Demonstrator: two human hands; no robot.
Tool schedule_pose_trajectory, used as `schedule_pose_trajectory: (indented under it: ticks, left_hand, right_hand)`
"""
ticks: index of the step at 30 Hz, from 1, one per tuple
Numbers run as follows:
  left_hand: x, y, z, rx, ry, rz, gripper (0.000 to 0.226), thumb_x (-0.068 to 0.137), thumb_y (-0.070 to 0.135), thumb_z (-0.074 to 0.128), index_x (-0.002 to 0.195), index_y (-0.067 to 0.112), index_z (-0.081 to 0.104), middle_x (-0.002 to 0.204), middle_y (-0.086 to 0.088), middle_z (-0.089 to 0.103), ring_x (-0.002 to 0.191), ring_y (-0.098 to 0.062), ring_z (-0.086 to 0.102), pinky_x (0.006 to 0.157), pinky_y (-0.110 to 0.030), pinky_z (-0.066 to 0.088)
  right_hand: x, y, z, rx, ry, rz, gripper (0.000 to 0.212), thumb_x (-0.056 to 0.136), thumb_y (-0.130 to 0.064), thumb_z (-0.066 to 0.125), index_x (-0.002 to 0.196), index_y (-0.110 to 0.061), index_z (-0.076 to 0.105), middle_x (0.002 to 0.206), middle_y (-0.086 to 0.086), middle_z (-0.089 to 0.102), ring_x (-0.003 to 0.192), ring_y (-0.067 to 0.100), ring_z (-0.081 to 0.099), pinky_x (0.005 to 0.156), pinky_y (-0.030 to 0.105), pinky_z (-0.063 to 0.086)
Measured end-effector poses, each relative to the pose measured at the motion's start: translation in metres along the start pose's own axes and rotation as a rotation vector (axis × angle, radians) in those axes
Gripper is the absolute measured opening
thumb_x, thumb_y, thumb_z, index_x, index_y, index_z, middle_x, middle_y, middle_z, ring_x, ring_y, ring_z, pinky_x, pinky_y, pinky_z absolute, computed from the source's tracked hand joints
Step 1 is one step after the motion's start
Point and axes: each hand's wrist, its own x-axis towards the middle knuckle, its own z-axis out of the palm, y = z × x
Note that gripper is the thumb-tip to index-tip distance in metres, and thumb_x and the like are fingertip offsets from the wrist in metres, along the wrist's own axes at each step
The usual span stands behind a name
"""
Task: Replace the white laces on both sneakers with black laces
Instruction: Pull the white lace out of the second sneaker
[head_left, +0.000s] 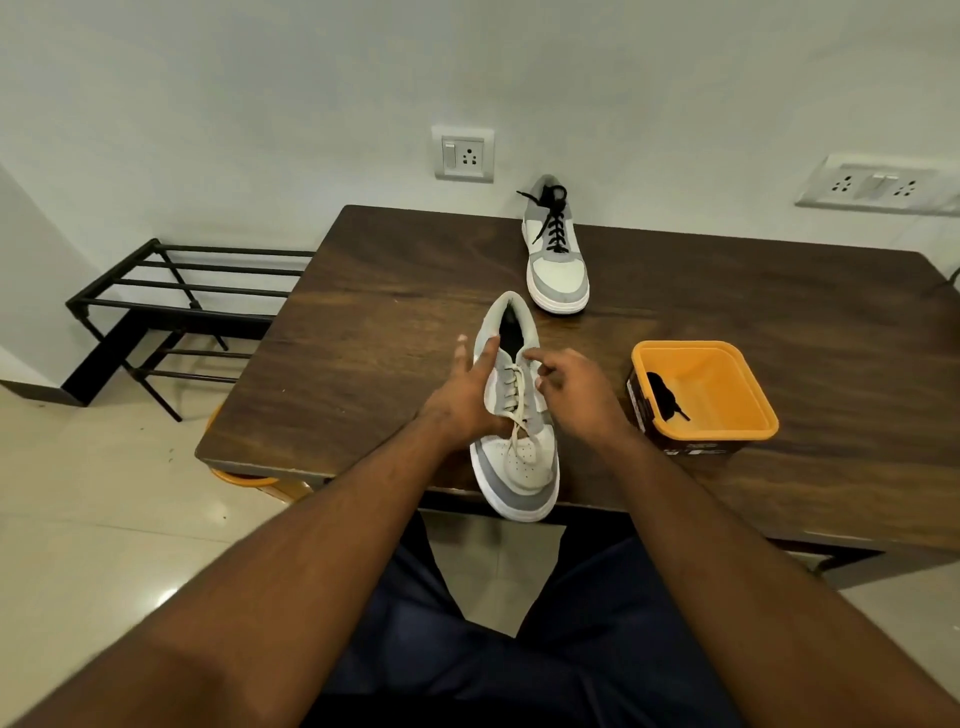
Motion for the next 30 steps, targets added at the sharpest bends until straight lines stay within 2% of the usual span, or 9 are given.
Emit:
schedule_pose_trajectory:
  ticks: [3, 7, 11, 14, 17, 22, 26, 28, 30]
  left_hand:
    - [-0.001, 0.005, -0.006, 0.027, 0.012, 0.095, 0.124, 0.069, 0.020, 0.087, 0.156, 0.034, 0.001, 0.164, 0.003, -0.014, 0.146, -0.023, 0.026, 0.112, -0.040, 0.038]
    - [0.002, 0.009, -0.006, 0.045, 0.025, 0.089, 0.111, 0.069, 0.016, 0.086, 0.155, 0.027, 0.018, 0.160, 0.002, 0.024, 0.140, -0.021, 0.038, 0.111, -0.037, 0.038]
    - [0.000, 0.002, -0.001, -0.072, 0.097, 0.047, 0.099, 0.064, 0.014, 0.088, 0.143, 0.032, 0.030, 0.132, 0.000, 0.057, 0.114, -0.023, 0.059, 0.095, -0.037, 0.050]
    - [-0.001, 0.001, 0.001, -0.069, 0.114, 0.050, 0.096, 0.065, 0.017, 0.086, 0.141, 0.036, 0.030, 0.125, 0.000, 0.060, 0.107, -0.023, 0.062, 0.089, -0.037, 0.052]
    - [-0.002, 0.004, 0.001, -0.066, 0.087, 0.027, 0.095, 0.067, 0.026, 0.085, 0.140, 0.039, 0.027, 0.125, -0.001, 0.061, 0.107, -0.026, 0.062, 0.093, -0.043, 0.052]
    - [-0.002, 0.007, 0.002, -0.011, 0.064, 0.019, 0.101, 0.064, 0.025, 0.088, 0.140, 0.042, 0.024, 0.130, -0.001, 0.060, 0.111, -0.027, 0.062, 0.094, -0.046, 0.052]
    - [-0.001, 0.009, 0.004, -0.039, 0.055, 0.003, 0.102, 0.062, 0.021, 0.089, 0.141, 0.041, 0.027, 0.134, 0.000, 0.058, 0.115, -0.027, 0.060, 0.098, -0.045, 0.050]
    - [0.002, 0.009, 0.002, -0.057, 0.044, 0.021, 0.103, 0.061, 0.024, 0.091, 0.140, 0.040, 0.028, 0.134, 0.002, 0.057, 0.116, -0.026, 0.059, 0.099, -0.044, 0.048]
    - [0.001, 0.006, 0.002, -0.078, 0.034, 0.035, 0.101, 0.061, 0.027, 0.091, 0.140, 0.038, 0.028, 0.134, 0.003, 0.056, 0.116, -0.024, 0.058, 0.100, -0.042, 0.048]
  right_hand:
    - [0.012, -0.001, 0.008, -0.051, -0.033, -0.048, 0.042, 0.091, -0.012, 0.061, 0.132, -0.025, 0.059, 0.114, 0.001, 0.059, 0.102, 0.014, 0.057, 0.081, 0.023, 0.041]
    - [0.017, 0.001, 0.010, -0.016, 0.006, -0.080, 0.033, 0.090, -0.016, 0.063, 0.123, -0.022, 0.065, 0.096, -0.003, 0.053, 0.088, 0.012, 0.053, 0.066, 0.016, 0.035]
    - [0.020, -0.001, 0.013, -0.038, -0.032, -0.049, 0.021, 0.089, -0.010, 0.060, 0.104, -0.021, 0.069, 0.087, -0.006, 0.052, 0.079, 0.009, 0.050, 0.060, 0.014, 0.031]
    - [0.021, -0.004, 0.007, 0.106, -0.232, 0.081, 0.014, 0.085, -0.007, 0.057, 0.088, -0.020, 0.061, 0.078, -0.005, 0.060, 0.070, 0.010, 0.055, 0.060, 0.022, 0.040]
    - [0.035, -0.019, -0.018, -0.172, -0.457, 0.036, 0.006, 0.080, -0.016, 0.065, 0.085, -0.014, 0.062, 0.086, 0.003, 0.064, 0.077, 0.015, 0.055, 0.064, 0.028, 0.042]
    - [0.050, -0.048, -0.043, -0.309, -0.814, 0.169, 0.016, 0.082, -0.017, 0.069, 0.074, -0.016, 0.055, 0.054, 0.000, 0.044, 0.037, 0.009, 0.037, 0.038, 0.019, 0.031]
    - [0.051, -0.043, -0.038, -0.487, -0.879, 0.194, 0.010, 0.083, -0.020, 0.070, 0.085, -0.015, 0.061, 0.063, 0.004, 0.052, 0.048, 0.014, 0.044, 0.044, 0.020, 0.038]
    - [0.050, -0.037, -0.039, -0.742, -0.678, 0.049, 0.026, 0.084, -0.025, 0.069, 0.109, -0.022, 0.065, 0.090, 0.003, 0.066, 0.075, 0.017, 0.061, 0.065, 0.025, 0.050]
    - [0.045, -0.035, -0.040, -0.902, -0.492, -0.009, 0.038, 0.088, -0.027, 0.062, 0.126, -0.034, 0.058, 0.119, -0.002, 0.062, 0.106, 0.021, 0.061, 0.081, 0.034, 0.048]
